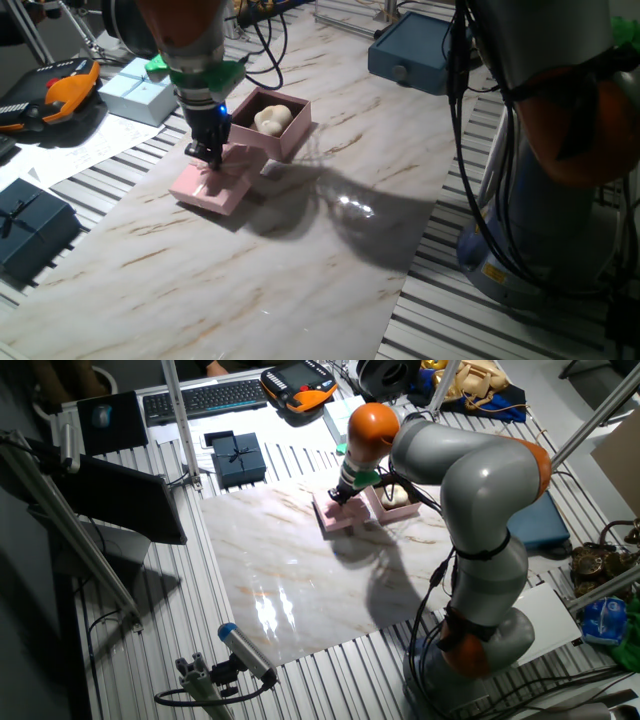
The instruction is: Open a box
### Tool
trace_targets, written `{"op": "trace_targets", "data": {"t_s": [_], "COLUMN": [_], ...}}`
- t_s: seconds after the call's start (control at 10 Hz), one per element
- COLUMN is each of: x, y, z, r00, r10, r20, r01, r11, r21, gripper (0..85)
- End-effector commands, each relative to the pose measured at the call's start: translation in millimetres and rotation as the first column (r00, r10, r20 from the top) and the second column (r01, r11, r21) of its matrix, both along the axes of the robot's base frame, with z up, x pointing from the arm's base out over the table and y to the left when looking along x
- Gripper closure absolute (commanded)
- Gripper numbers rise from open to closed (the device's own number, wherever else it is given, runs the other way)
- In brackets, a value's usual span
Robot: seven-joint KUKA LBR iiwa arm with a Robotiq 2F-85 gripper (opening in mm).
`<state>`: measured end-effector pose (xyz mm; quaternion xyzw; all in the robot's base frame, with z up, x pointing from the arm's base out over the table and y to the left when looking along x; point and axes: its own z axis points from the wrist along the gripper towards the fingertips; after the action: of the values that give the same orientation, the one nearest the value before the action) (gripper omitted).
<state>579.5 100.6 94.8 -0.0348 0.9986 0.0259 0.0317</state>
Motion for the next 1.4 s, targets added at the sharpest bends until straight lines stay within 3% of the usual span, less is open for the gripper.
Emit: {"op": "trace_targets", "data": {"t_s": [0.0,0.4,1.0,1.1,1.2,1.3], "x": [-1.9,-11.4,-10.8,-11.7,-12.2,-12.6], "y": [-0.3,0.8,-7.5,-7.2,-6.5,-5.6], "z": [-2.5,-18.9,-31.6,-32.0,-32.7,-33.7], "r00": [1.000,1.000,1.000,0.999,0.998,0.998], "r10": [-0.003,-0.014,-0.018,-0.038,-0.051,-0.059], "r20": [0.000,0.009,0.016,0.029,0.034,0.039], "r01": [0.003,0.014,0.018,0.038,0.051,0.059], "r11": [1.000,1.000,1.000,0.999,0.999,0.998], "r21": [-0.001,-0.005,0.006,0.003,-0.001,0.000], "gripper": [85.0,85.0,85.0,68.0,68.0,51.0]}}
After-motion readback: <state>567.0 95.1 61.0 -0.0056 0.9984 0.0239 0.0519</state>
